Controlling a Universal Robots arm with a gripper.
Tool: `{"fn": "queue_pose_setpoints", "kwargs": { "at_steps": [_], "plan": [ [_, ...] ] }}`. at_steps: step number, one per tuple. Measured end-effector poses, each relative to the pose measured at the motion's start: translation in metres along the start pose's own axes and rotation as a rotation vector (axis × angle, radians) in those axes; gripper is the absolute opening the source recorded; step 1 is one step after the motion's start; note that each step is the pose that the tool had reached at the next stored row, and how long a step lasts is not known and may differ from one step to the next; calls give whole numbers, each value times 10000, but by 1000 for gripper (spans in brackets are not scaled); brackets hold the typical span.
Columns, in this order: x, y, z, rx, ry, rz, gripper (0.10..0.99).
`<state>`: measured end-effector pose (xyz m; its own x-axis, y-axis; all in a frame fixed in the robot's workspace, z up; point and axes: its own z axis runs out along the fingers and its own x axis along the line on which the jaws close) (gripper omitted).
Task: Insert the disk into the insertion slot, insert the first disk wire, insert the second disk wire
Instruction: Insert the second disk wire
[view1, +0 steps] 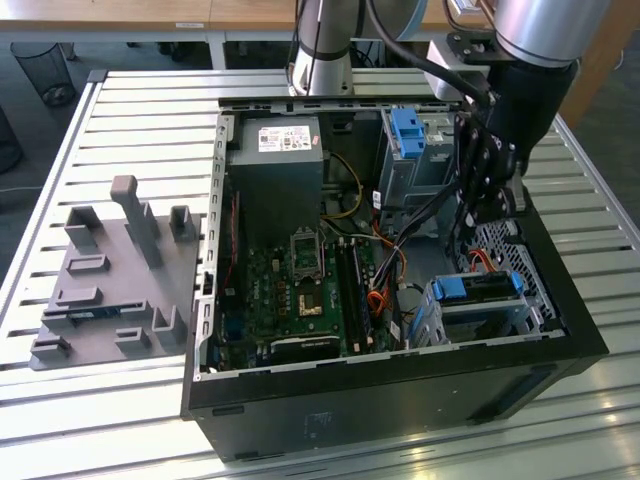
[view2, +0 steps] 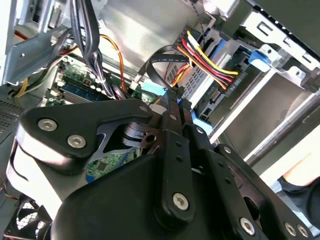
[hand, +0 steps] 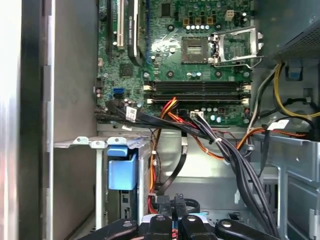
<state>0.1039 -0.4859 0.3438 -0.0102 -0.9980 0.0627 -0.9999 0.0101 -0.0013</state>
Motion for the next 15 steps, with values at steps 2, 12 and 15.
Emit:
{"fn": "queue_pose_setpoints", "kwargs": {
  "at_steps": [2,12,15],
  "plan": [
    [0,-1,0,-2,-211,0,149],
    [47,-2,20,-5,-524,0,149],
    [110,-3,33,-4,-549,0,149]
  ]
}}
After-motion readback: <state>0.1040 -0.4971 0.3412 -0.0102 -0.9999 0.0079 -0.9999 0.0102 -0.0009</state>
